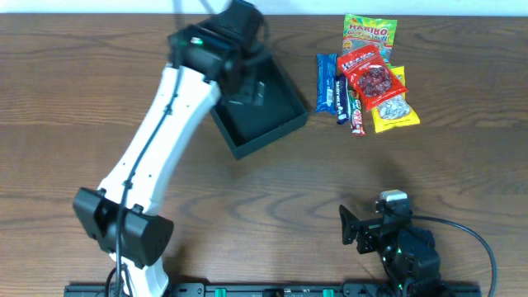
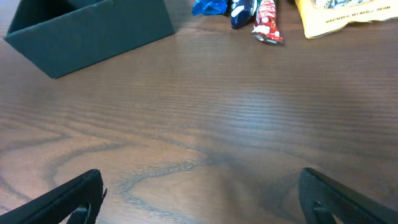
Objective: Pack container
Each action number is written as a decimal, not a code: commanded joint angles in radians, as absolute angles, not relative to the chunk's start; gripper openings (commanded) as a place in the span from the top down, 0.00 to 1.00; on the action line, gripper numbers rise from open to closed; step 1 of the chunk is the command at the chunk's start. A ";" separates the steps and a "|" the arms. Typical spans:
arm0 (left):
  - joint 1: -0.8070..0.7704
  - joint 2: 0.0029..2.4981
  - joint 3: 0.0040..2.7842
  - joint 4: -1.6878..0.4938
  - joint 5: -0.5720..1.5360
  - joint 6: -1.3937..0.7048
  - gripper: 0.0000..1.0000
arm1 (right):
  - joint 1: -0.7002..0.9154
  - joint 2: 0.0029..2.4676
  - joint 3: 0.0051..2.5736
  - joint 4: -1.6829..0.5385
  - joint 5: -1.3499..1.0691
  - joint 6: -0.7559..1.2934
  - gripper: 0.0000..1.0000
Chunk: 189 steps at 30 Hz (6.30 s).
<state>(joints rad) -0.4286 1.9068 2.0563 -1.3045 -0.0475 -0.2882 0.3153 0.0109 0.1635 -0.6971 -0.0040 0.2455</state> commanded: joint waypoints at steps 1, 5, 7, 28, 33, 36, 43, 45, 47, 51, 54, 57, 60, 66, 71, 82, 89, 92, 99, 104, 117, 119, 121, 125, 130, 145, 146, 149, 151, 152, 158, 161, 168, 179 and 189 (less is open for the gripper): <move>-0.390 1.979 2.030 -1.310 0.021 -0.442 0.05 | 0.308 0.006 0.158 -0.699 0.002 0.257 0.01; -0.375 2.054 2.030 -1.323 0.027 -0.461 0.01 | 0.308 0.006 0.158 -0.699 0.002 0.257 0.01; -0.375 2.101 2.030 -1.324 0.022 -0.523 0.00 | 0.308 0.006 0.158 -0.699 0.002 0.257 0.01; -0.372 2.276 1.965 -1.248 -0.144 -0.673 0.26 | 0.308 0.006 0.158 -0.699 0.002 0.257 0.01; -0.371 2.276 1.885 -1.175 -0.125 -0.673 0.28 | 0.308 0.006 0.158 -0.699 0.002 0.257 0.01; -0.371 2.276 1.883 -1.153 -0.099 -0.672 0.32 | 0.308 0.006 0.158 -0.699 0.002 0.257 0.01; -0.371 2.276 1.880 -1.153 -0.097 -0.650 0.72 | 0.308 0.006 0.158 -0.699 0.002 0.257 0.01; -0.371 2.276 1.880 -1.162 -0.113 -0.649 0.79 | 0.308 0.006 0.158 -0.699 0.002 0.257 0.01; -0.368 2.276 1.880 -1.174 -0.124 -0.628 0.87 | 0.308 0.006 0.158 -0.699 0.002 0.257 0.01; -0.366 2.276 1.880 -1.208 -0.189 -0.580 0.94 | 0.308 0.006 0.158 -0.699 0.002 0.257 0.01; -0.366 2.276 1.880 -1.236 -0.236 -0.523 0.94 | 0.308 0.006 0.158 -0.699 0.002 0.257 0.01; -0.365 2.276 1.880 -1.251 -0.248 -0.434 0.94 | 0.308 0.006 0.158 -0.699 0.002 0.257 0.01; -0.364 2.276 1.880 -1.253 -0.255 -0.381 0.94 | 0.308 0.006 0.158 -0.699 0.002 0.257 0.01; -0.364 2.276 1.880 -1.260 -0.255 -0.313 0.94 | 0.308 0.006 0.158 -0.699 0.002 0.257 0.01; -0.366 2.276 1.880 -1.254 -0.254 -0.271 0.94 | 0.308 0.006 0.158 -0.699 0.002 0.257 0.01; -0.367 2.270 1.882 -1.252 -0.048 -0.239 0.05 | 0.308 0.006 0.158 -0.699 0.002 0.257 0.01; -0.367 2.023 1.909 -1.225 -0.010 -0.259 0.05 | 0.308 0.006 0.158 -0.699 0.002 0.257 0.01; -0.366 1.837 1.908 -1.217 -0.062 -0.258 0.05 | 0.308 0.006 0.158 -0.699 0.002 0.257 0.01; -0.367 1.599 1.869 -1.262 -0.138 -0.231 0.05 | 0.308 0.006 0.158 -0.699 0.002 0.257 0.01; -0.367 1.590 1.753 -1.224 -0.130 -0.212 0.05 | 0.308 0.006 0.158 -0.699 0.002 0.257 0.01; -0.249 1.593 1.274 -0.809 0.080 -0.156 0.20 | 0.308 0.006 0.160 -0.595 -0.394 0.895 0.01; -0.245 1.599 1.232 -0.770 0.080 -0.156 0.27 | 0.308 0.006 0.160 -0.551 -0.362 0.888 0.01; -0.245 1.610 1.192 -0.715 0.112 -0.157 0.32 | 0.308 0.009 0.160 -0.457 -0.326 0.827 0.01; -0.233 1.648 1.166 -0.643 0.238 -0.163 0.30 | 0.300 0.087 0.160 -0.319 -0.269 0.822 0.01; -0.184 1.653 1.175 -0.614 0.314 -0.181 0.28 | 0.274 0.336 0.160 -0.144 -0.297 0.821 0.01; 0.042 1.699 1.175 -0.547 0.456 -0.232 0.94 | 0.224 1.535 0.856 -0.064 -0.426 0.458 0.59; 0.040 1.714 1.175 -0.539 0.444 -0.251 0.94 | 0.224 1.588 0.908 -0.096 -0.423 0.442 0.62; 0.039 1.781 1.175 -0.493 0.448 -0.316 0.94 | 0.224 1.730 1.047 -0.155 -0.421 0.426 0.70; 0.038 1.829 1.175 -0.448 0.481 -0.348 0.94 | 0.223 1.803 1.109 -0.162 -0.419 0.417 0.72; 0.037 1.850 1.175 -0.429 0.498 -0.365 0.94 | 0.223 1.825 1.125 -0.161 -0.419 0.417 0.74; 0.029 1.936 1.176 -0.349 0.598 -0.421 0.94 | 0.230 1.928 1.179 -0.161 -0.424 0.418 0.88; 0.000 1.942 1.176 -0.344 0.603 -0.458 0.94 | 0.245 1.937 1.179 -0.161 -0.443 0.417 0.96; -0.045 1.942 1.175 -0.349 0.623 -0.473 0.94 | 0.296 1.937 1.179 -0.192 -0.476 0.391 0.99; -0.054 1.942 1.175 -0.463 0.620 -0.410 0.94 | 0.305 1.937 1.179 -0.336 -0.506 0.338 0.99; -0.073 1.942 1.175 -0.554 0.617 -0.353 0.94 | 0.357 1.935 1.179 -0.430 -0.506 0.331 0.99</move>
